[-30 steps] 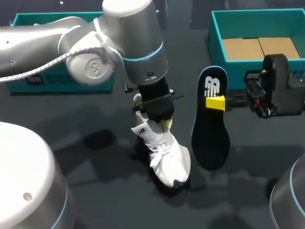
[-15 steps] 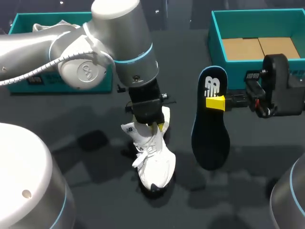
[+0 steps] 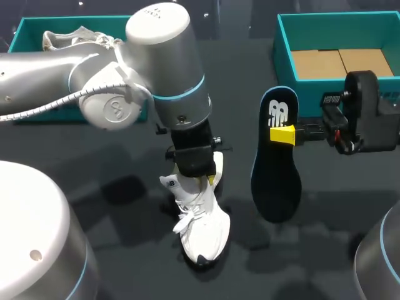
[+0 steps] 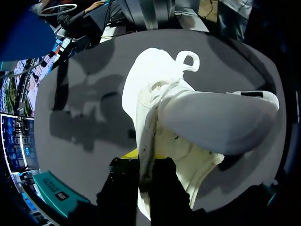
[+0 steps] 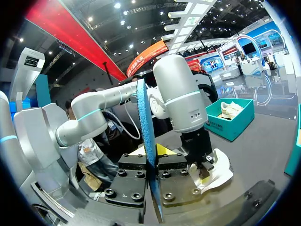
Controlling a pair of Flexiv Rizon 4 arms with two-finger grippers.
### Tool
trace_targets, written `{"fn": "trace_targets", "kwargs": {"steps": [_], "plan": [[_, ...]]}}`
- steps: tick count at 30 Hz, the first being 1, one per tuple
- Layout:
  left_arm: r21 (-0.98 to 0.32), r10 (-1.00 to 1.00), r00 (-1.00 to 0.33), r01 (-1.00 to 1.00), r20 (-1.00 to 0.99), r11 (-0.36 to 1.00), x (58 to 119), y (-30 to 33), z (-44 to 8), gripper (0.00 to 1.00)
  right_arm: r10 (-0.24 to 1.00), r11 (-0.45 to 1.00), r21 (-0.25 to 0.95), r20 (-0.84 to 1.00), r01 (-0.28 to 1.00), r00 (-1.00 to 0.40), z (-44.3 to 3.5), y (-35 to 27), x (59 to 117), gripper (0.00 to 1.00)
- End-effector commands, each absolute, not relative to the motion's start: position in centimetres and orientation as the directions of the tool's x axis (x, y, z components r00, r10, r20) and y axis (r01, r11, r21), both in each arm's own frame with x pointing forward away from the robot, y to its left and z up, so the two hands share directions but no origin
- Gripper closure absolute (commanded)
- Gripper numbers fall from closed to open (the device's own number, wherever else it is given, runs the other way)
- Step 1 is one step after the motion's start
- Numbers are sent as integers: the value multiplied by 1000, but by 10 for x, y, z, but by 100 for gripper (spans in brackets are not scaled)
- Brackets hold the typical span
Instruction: Take the shoe out of the shoebox, open the shoe tongue, remove and reinsert the insole, then place the shoe into the shoebox
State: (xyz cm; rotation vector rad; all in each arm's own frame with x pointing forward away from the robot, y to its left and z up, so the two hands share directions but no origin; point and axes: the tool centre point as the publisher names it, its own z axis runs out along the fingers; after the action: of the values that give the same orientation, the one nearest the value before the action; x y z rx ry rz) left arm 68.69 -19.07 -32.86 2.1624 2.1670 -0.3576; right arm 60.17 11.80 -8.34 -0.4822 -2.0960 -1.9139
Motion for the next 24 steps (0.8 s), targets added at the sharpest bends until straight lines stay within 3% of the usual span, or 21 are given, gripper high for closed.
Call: {"fn": "trace_targets", "kwargs": {"steps": [1, 24], "plan": [[-114, 983, -17, 994, -185, -4, 684, -199, -337, 100, 68, 76, 908, 408, 412, -911, -84, 119, 602, 100], [-124, 991, -7, 992, -134, -10, 692, -218, -365, 100, 68, 76, 908, 408, 412, -911, -84, 119, 602, 100]]}}
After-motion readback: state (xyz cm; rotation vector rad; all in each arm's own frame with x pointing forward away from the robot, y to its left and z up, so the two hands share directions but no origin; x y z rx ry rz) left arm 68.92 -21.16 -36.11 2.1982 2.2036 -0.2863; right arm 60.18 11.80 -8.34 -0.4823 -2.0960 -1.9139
